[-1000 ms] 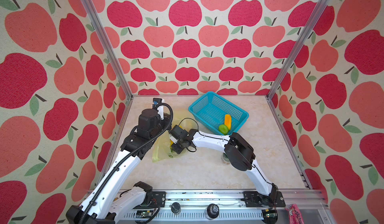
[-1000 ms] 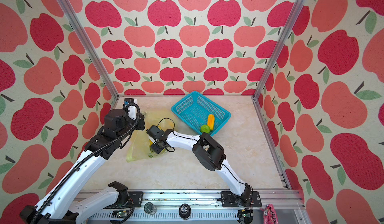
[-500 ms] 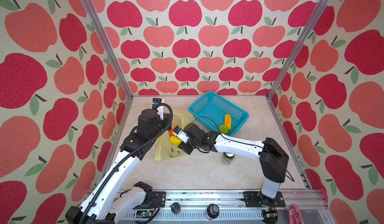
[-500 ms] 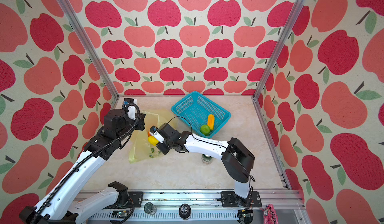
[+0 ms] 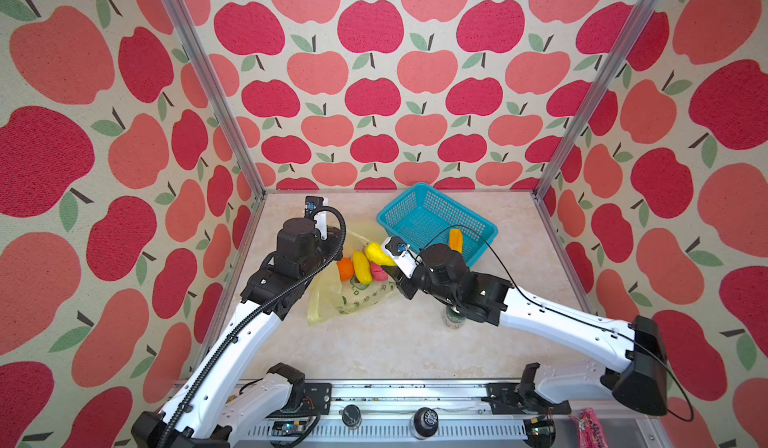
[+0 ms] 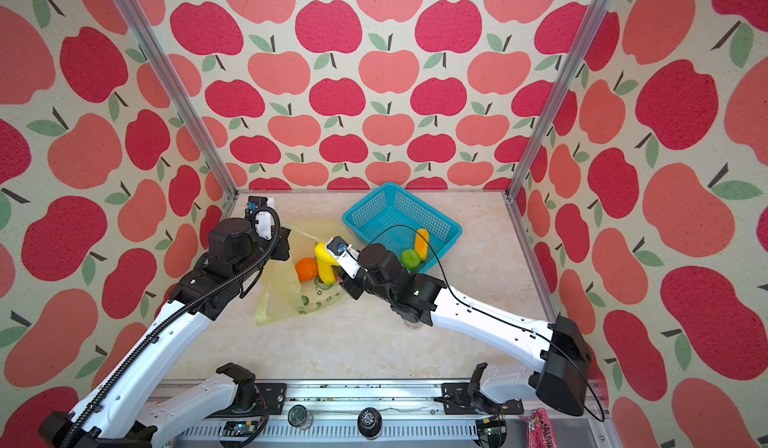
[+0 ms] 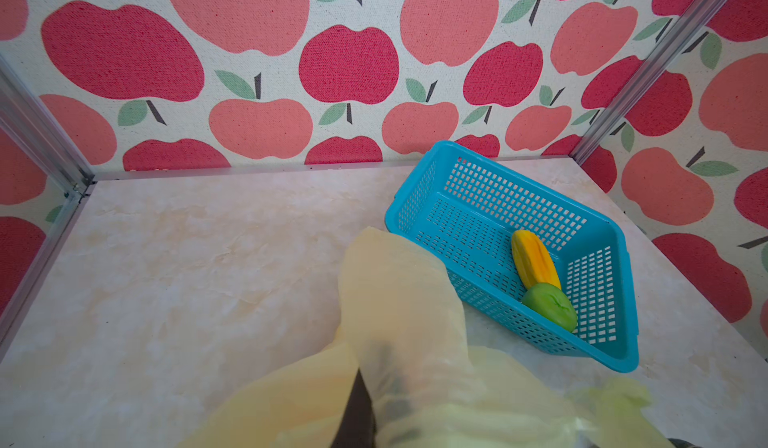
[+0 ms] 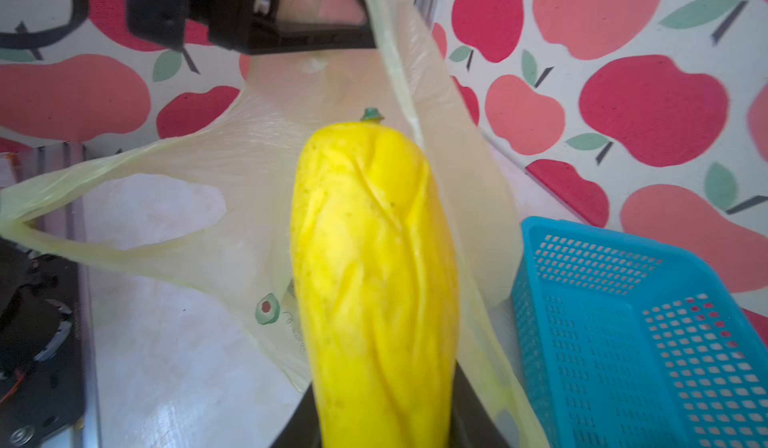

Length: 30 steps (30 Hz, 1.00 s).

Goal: Untie the knot of the plastic bag and take out the fruit
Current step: 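Close the right gripper on the yellow fruit and lift it out, then lower the yellow fruit into the teal basket and open the right gripper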

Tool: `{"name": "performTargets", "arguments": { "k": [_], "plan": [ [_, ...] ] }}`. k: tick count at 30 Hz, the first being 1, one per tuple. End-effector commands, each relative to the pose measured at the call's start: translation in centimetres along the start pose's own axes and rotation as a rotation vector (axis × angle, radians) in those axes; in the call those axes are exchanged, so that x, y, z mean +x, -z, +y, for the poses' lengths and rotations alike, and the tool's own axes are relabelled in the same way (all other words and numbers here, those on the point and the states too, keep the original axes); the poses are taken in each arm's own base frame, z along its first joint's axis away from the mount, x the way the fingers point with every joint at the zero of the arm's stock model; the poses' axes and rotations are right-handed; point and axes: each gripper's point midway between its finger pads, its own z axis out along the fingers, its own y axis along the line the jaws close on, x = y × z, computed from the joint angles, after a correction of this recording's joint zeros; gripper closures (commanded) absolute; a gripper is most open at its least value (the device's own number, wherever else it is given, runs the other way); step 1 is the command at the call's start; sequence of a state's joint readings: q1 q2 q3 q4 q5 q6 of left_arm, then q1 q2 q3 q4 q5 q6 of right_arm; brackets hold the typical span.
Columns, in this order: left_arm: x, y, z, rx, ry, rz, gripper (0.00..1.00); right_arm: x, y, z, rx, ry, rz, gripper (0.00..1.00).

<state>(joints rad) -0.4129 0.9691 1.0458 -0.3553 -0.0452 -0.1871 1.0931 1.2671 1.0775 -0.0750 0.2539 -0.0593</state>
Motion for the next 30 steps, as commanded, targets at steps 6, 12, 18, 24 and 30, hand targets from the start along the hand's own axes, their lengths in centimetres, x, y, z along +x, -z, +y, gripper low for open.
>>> {"name": "performTargets", "arguments": {
  "k": [6,12,18,24,30],
  "plan": [
    [-0.5,0.7,-0.2,0.011,-0.002,-0.029,1.00,5.9,3.2,-14.1,0.399,-0.287,0.123,0.88],
    [-0.3,0.7,-0.5,0.026,0.007,-0.016,1.00,13.2,0.6,-18.2,0.414,-0.499,0.402,0.91],
    [-0.3,0.7,-0.4,0.022,0.006,-0.016,1.00,19.3,-2.5,-19.6,0.408,-0.602,0.684,1.00],
    [-0.1,0.0,-0.6,0.025,-0.002,0.002,1.00,20.9,-2.6,-21.2,0.445,-0.623,0.705,0.99],
    [0.0,-0.3,-0.6,0.023,-0.003,0.010,1.00,23.0,-1.6,-22.9,0.490,-0.698,0.737,0.96]
  ]
}}
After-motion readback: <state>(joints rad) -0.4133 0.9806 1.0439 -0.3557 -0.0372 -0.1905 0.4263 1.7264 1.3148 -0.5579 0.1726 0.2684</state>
